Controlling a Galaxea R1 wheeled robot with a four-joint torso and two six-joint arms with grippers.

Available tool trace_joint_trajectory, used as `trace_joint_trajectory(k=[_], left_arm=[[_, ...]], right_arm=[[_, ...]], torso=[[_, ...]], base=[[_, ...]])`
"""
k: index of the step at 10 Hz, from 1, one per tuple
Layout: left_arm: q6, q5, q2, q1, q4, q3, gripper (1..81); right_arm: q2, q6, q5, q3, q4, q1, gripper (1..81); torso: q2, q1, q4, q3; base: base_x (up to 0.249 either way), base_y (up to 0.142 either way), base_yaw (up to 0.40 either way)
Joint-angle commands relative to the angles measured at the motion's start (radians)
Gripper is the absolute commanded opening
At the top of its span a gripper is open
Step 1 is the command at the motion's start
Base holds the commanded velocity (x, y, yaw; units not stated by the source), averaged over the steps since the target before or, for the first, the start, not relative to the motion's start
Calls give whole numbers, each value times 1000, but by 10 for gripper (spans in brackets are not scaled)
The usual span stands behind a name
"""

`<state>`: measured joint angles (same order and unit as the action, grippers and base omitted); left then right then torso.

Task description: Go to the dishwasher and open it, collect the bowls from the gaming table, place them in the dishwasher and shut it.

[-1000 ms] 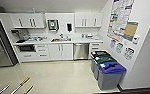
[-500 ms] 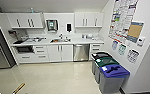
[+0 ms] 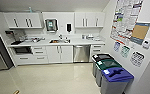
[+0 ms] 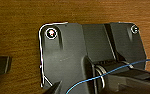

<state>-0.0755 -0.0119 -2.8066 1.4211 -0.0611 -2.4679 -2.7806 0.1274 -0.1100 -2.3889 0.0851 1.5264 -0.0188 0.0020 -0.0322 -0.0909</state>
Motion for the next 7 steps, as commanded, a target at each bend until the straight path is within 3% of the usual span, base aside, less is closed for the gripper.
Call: trace_joint_trajectory(k=[1,7], left_arm=[[0,-57,22,-49,-11,4,811],[0,-59,19,-49,-9,4,811]], right_arm=[[17,-3,52,11,-2,-41,811],[17,-3,52,13,-1,-44,811]], torso=[[0,0,0,0],[0,1,0,0]], base=[[189,0,0],[183,0,0]])
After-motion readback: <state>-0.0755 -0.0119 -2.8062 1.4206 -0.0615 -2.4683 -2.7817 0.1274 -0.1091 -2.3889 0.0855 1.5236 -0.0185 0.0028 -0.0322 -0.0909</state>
